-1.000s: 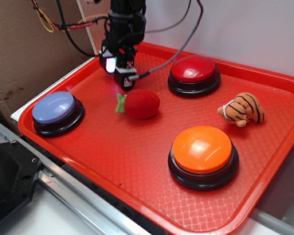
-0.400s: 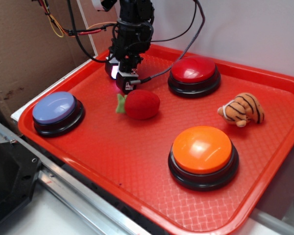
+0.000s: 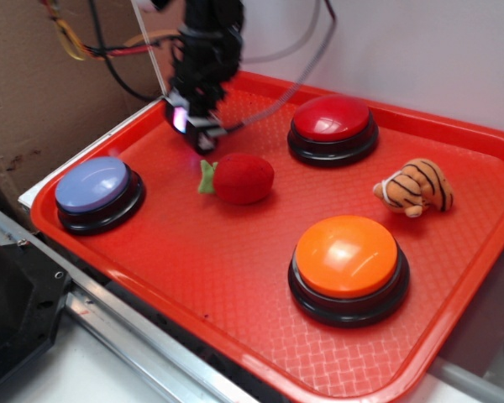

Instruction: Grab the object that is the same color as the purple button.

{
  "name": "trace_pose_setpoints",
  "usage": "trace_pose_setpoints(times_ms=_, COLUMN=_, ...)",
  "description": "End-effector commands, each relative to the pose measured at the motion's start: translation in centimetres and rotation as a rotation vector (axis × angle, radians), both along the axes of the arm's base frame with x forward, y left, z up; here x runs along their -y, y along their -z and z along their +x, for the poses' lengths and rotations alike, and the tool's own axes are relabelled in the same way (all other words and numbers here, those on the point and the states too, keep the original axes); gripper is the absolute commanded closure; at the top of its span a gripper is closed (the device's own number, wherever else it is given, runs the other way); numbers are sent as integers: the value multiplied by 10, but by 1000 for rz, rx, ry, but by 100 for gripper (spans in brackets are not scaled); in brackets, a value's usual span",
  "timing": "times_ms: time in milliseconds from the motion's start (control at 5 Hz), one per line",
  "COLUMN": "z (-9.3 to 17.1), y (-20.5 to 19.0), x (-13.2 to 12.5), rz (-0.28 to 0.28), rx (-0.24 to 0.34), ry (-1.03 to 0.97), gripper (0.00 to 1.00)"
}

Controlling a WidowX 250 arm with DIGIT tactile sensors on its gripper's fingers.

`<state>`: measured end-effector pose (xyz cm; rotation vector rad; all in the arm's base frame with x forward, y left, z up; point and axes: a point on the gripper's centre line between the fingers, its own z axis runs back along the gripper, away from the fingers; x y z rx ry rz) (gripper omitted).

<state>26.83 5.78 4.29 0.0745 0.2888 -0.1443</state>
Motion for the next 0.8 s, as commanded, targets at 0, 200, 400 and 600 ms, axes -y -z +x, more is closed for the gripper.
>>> trace_pose_setpoints(times_ms=0, z=-56, y=-112, x=16, rz=-17, rx=191, ry=-305, gripper=100)
trace_pose_setpoints(times_ms=200, z=-86, y=-159, x=23, rz=-13, rx=259, ry=-362, gripper=100)
trace_pose_setpoints(times_ms=400, z=-111, y=-207, x=31, rz=-45, rx=327, ry=-376, gripper=100)
trace_pose_setpoints(times_ms=600, z=-116, y=-233, x=37, rz=-44, rx=330, ry=-363, gripper=100)
